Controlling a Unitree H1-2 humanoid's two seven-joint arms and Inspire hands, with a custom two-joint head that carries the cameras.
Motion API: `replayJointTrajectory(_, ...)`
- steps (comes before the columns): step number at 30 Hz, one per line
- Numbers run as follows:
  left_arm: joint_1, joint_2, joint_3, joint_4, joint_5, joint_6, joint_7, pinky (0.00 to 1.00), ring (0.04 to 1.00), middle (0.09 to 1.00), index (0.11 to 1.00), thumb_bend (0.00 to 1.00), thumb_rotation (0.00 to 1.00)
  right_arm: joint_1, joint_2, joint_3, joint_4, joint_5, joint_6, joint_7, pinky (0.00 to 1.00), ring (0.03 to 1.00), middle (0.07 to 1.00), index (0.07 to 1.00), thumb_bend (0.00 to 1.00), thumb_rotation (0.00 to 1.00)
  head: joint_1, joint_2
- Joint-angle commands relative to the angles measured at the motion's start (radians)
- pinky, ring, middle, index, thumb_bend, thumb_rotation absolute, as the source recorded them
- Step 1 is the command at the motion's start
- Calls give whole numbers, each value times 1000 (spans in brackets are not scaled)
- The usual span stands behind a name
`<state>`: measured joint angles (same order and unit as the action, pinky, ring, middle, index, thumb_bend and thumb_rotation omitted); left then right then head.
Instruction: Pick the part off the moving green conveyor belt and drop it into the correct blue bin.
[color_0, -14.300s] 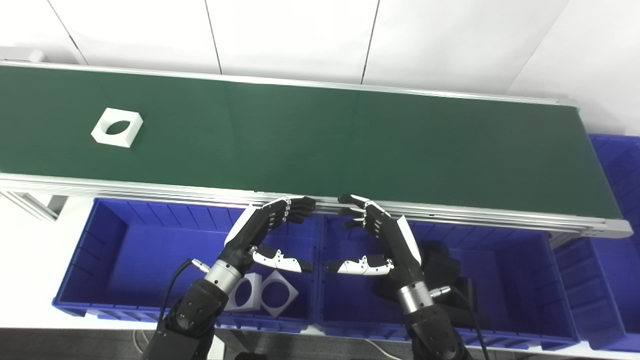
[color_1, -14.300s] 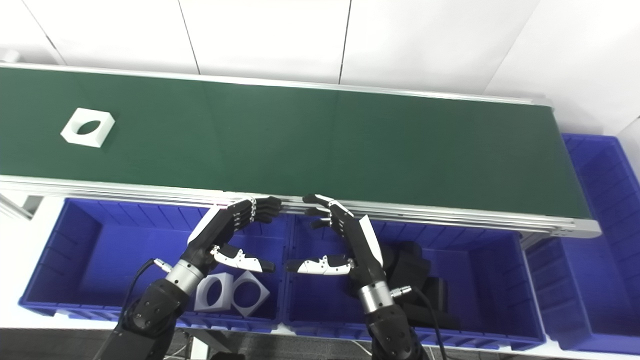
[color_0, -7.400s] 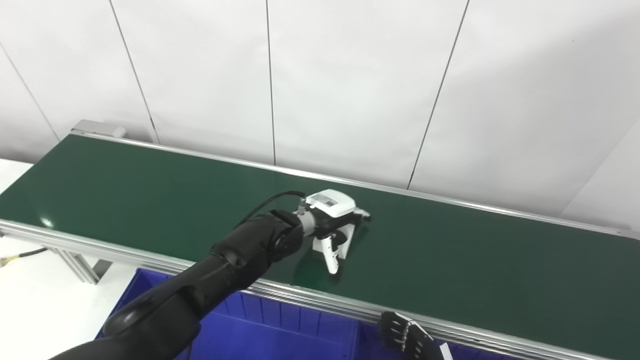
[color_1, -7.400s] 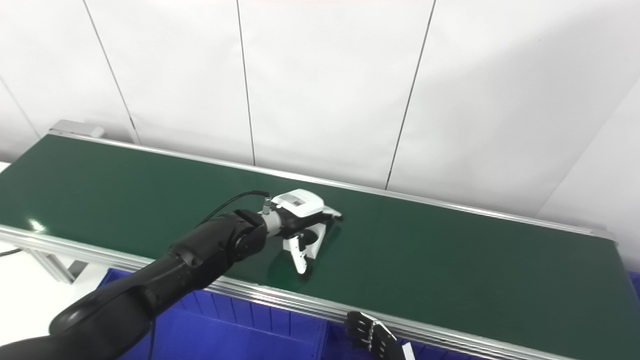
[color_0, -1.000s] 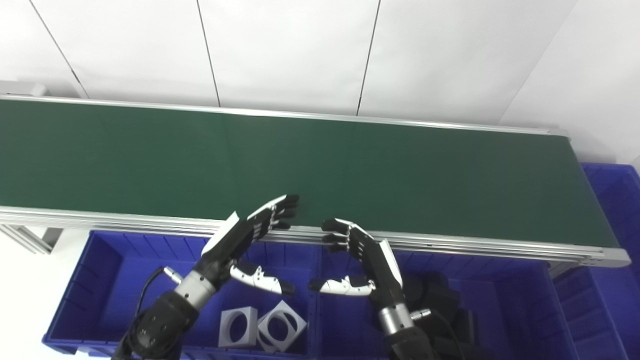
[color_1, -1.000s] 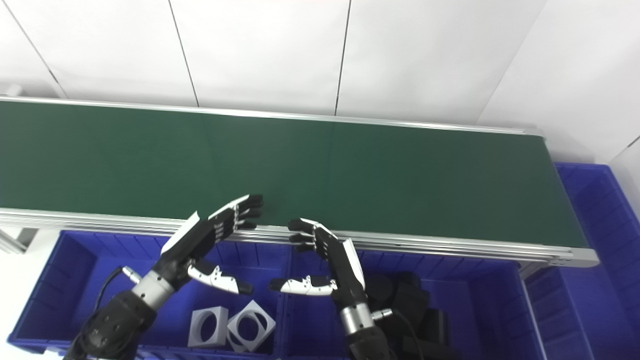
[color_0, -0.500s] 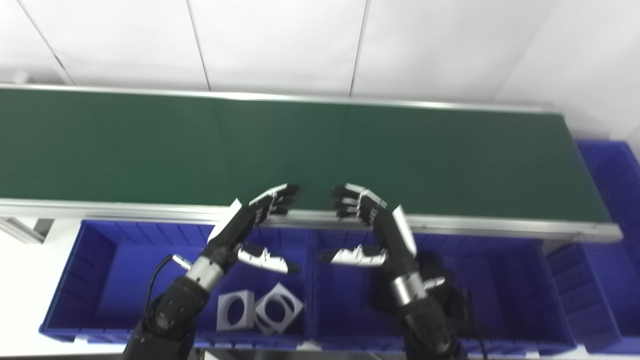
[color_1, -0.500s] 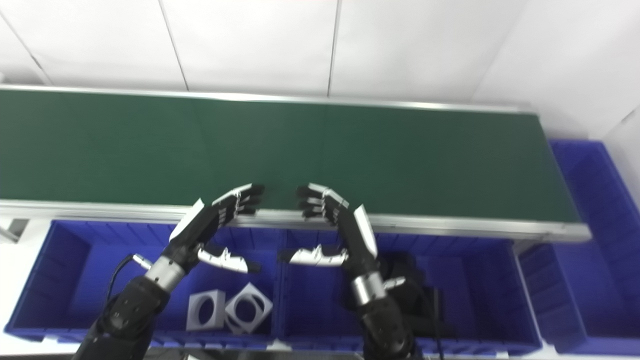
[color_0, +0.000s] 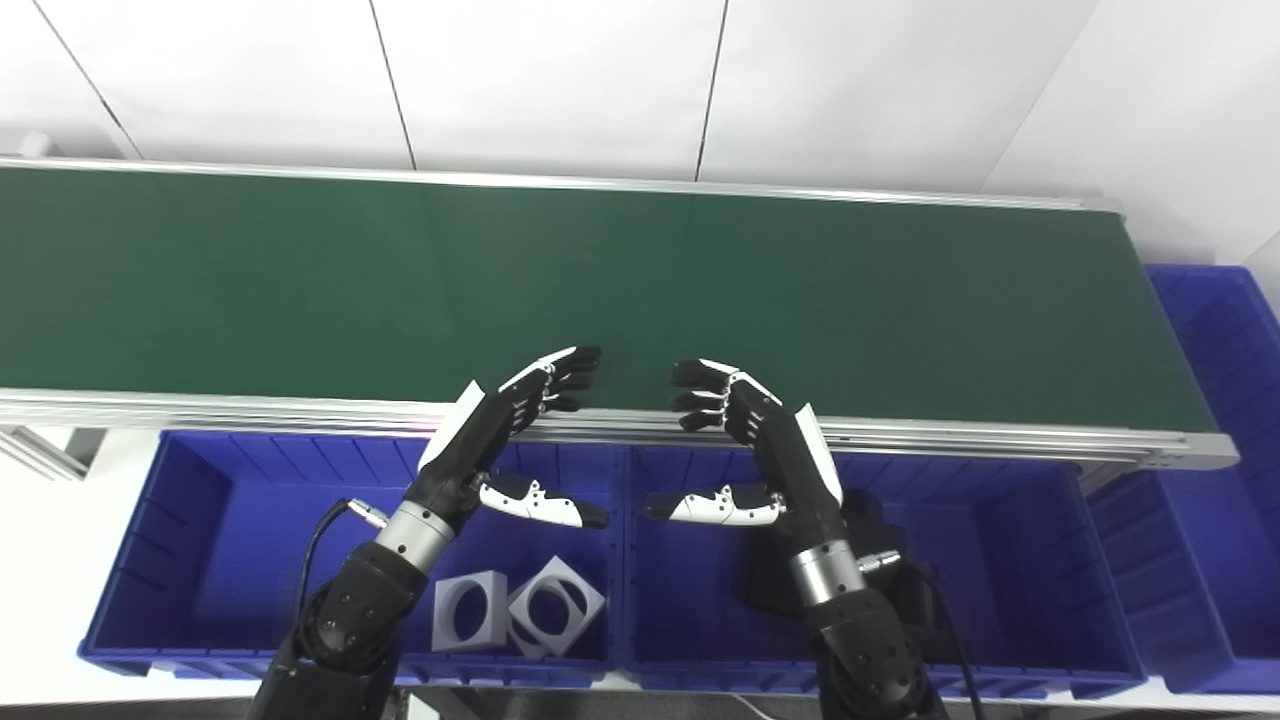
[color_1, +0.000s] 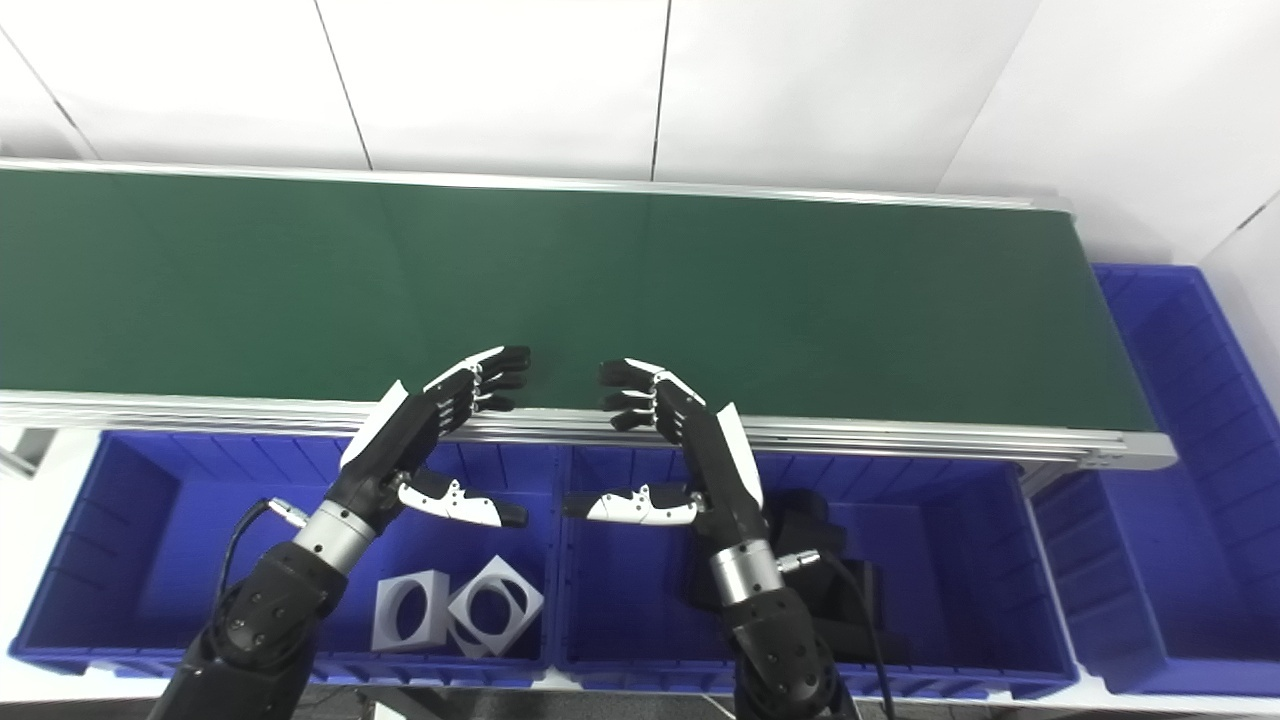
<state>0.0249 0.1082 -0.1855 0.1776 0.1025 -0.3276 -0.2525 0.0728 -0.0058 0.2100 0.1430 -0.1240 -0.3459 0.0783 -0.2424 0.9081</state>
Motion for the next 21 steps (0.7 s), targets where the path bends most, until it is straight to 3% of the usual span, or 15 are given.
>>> replayJointTrajectory(1,-9,6,1,-48,-23,-3,-4,793,848,876,866,945,115,-15,10,0,-28,1,1,1,594,678,754,744,933,191,1,0)
replayJointTrajectory(10,3,5,-1,-69,-49,-4,-3,787,838,857,863,956,123,-5,14,1,-25,-10,-5,-6,601,679,756,743,928,184,-17,-11)
replayJointTrajectory(16,8,21,2,-90,-56,5,-6,737,792,809,835,962,144,-7,30,8,8,-33,-23,-25,611,680,757,743,917,188,-139,-39)
replayJointTrajectory(21,6,44,6,-92,-90,15,-29,750,798,804,825,962,99,-20,48,16,57,-69,-42,-50,599,679,752,739,913,175,-229,-62)
